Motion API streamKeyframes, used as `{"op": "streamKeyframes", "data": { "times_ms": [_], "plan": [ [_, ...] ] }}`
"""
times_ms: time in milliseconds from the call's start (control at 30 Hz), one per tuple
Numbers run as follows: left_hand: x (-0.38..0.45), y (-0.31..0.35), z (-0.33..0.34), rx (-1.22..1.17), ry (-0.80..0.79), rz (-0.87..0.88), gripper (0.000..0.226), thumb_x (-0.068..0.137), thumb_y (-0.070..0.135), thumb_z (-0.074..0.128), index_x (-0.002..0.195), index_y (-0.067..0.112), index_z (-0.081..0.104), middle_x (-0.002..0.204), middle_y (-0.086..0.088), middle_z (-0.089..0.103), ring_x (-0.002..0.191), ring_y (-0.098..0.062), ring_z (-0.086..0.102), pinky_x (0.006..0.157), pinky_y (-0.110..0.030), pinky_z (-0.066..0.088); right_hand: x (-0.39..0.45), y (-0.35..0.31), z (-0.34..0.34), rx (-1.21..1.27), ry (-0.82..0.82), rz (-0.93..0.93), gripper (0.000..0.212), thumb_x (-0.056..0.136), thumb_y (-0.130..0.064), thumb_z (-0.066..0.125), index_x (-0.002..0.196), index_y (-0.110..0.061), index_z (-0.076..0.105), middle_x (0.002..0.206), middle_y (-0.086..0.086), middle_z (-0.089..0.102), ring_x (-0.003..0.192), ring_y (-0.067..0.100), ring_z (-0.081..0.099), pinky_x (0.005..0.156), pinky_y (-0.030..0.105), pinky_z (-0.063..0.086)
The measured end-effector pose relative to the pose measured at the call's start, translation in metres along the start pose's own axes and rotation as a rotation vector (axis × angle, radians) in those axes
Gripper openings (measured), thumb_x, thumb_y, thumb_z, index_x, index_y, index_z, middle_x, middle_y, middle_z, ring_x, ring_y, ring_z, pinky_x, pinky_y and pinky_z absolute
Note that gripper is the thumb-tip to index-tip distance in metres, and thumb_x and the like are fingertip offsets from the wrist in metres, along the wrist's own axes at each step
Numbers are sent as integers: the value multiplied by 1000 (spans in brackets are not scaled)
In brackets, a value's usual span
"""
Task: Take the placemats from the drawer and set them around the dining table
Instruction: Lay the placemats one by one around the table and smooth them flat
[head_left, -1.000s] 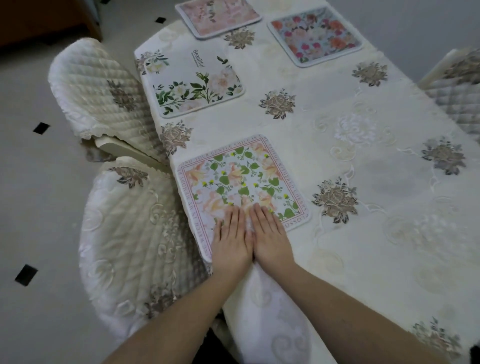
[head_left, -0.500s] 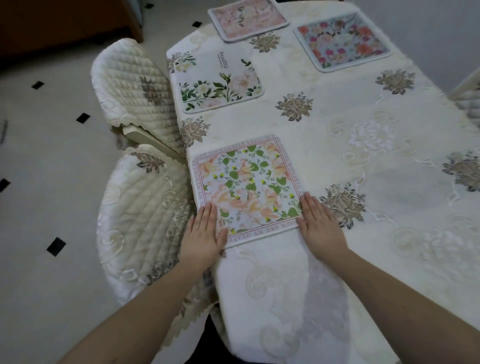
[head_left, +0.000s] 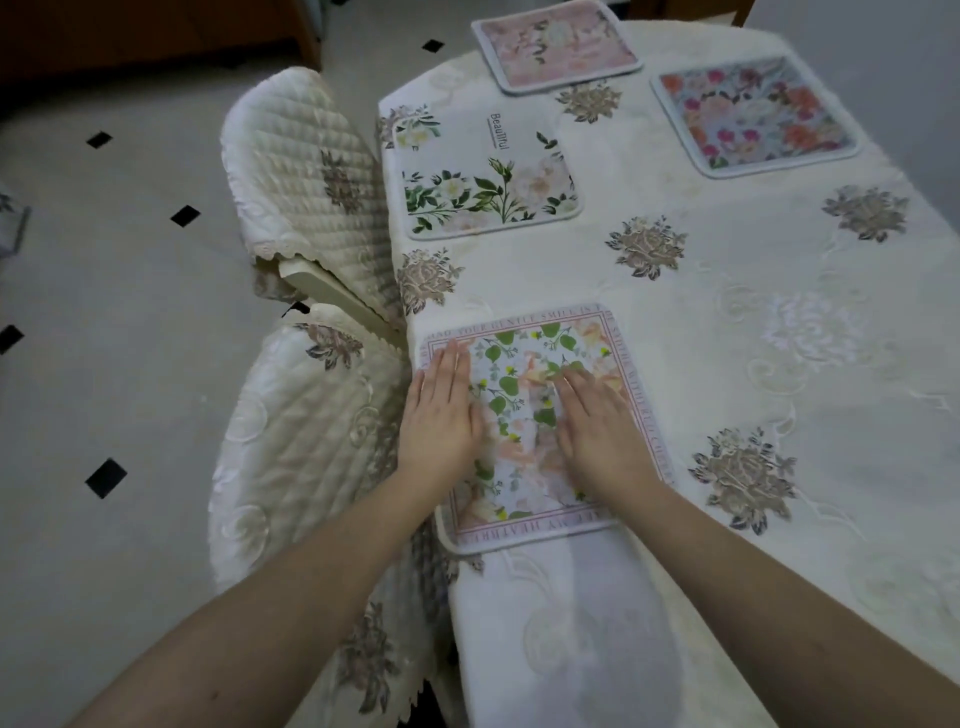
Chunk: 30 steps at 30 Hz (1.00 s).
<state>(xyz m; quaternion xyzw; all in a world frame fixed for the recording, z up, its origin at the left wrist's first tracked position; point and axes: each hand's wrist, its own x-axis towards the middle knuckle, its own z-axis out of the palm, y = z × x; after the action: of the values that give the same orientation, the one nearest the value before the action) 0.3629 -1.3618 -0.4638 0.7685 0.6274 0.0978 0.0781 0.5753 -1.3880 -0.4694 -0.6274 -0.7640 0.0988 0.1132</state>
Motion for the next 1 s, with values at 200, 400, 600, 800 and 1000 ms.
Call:
{"op": "streamKeyframes", "data": {
  "times_ms": [200,400,600,800,1000],
  "plan": [
    [58,-3,13,-35,-90,90,65,91,30,20,152,7,29,160,-9,26,149,-23,22,120,-39,10,84,-26,20,51,-94,3,56,100,-20,40,153,-8,24,161,8,23,150,22,17,122,39,13],
    [87,-11,37,-23,-138,90,70,89,33,16,154,8,21,162,-8,22,150,-20,17,119,-34,0,113,-16,45,39,-149,8,57,97,-18,33,153,-6,24,161,9,23,150,24,17,121,43,17],
    [90,-13,49,26,-147,80,66,96,45,9,156,16,14,163,3,10,151,-13,6,120,-34,-7,114,-12,50,-20,-86,12,59,99,-38,21,151,-13,34,158,3,31,147,17,25,121,38,17],
    [85,-30,44,36,-156,34,70,96,52,16,157,20,5,165,2,2,151,-14,0,121,-36,-6,109,32,38,-56,-75,179,63,100,-48,27,156,-19,19,163,-2,16,150,13,9,122,38,5],
    [82,-51,30,145,-202,9,68,97,50,4,156,18,-4,165,1,-6,150,-12,-9,118,-35,-19,92,81,16,-143,-110,261,70,97,-51,6,157,-16,11,165,1,9,151,14,6,123,36,1]
  ]
}}
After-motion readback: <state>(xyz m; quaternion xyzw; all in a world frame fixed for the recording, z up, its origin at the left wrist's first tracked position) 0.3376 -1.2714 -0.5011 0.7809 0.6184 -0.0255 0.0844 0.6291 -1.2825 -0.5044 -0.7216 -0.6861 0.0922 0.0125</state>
